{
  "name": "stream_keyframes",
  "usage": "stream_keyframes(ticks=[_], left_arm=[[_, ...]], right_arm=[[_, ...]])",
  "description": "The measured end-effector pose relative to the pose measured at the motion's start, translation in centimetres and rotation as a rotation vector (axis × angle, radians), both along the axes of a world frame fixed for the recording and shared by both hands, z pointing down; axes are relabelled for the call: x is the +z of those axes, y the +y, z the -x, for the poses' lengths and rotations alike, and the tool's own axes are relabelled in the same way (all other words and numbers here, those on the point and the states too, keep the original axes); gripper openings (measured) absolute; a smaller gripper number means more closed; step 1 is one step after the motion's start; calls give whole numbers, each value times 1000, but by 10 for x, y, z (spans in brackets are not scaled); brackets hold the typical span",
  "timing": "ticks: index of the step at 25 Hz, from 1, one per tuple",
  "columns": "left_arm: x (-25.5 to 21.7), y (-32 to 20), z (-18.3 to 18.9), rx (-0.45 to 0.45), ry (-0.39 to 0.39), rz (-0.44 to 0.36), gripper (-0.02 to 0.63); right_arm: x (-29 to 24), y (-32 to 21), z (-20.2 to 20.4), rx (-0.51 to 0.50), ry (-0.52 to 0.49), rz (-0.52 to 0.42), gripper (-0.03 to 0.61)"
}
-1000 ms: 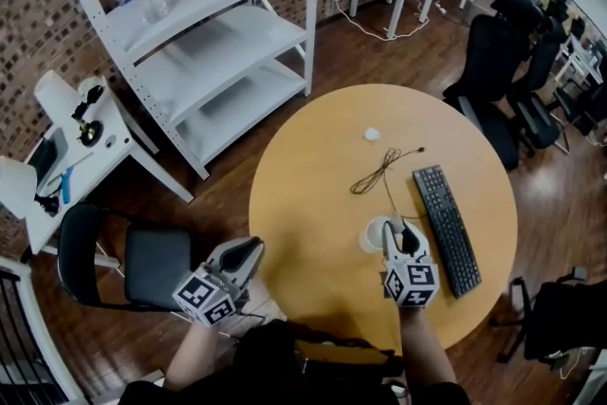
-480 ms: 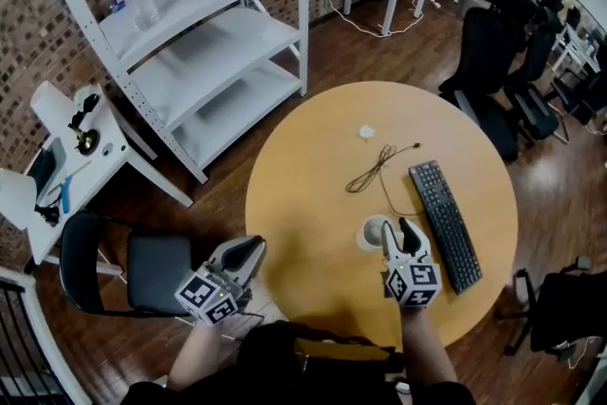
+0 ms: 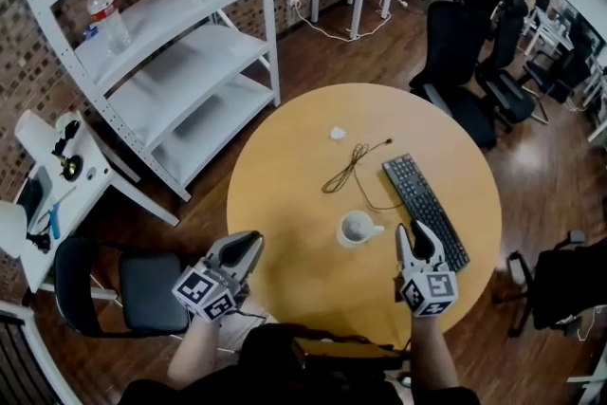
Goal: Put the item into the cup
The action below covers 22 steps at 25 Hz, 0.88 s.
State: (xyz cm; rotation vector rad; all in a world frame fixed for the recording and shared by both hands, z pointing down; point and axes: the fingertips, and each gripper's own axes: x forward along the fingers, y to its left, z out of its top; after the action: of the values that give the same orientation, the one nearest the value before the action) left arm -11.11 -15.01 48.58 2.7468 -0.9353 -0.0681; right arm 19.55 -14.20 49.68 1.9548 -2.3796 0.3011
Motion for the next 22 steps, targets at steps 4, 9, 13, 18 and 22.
stream_keyframes(ticks=[4, 9, 13, 18, 22], left_arm=[[-12, 3, -10, 26, 4, -39, 41], [-16, 13, -18, 30, 18, -49, 41], [-12, 16, -25, 42, 27, -34, 41], [-15, 17, -37, 61, 42, -36, 41], [-27, 16, -49, 75, 44, -64, 41]], right_arm=[[-20, 33, -22, 40, 9, -56, 92], [-30, 82, -56, 120, 2, -79, 51], [-27, 112, -89, 220, -17, -82, 11], [-20, 142, -106, 266, -39, -77, 8], [-12, 151, -105, 274, -41, -52, 9]])
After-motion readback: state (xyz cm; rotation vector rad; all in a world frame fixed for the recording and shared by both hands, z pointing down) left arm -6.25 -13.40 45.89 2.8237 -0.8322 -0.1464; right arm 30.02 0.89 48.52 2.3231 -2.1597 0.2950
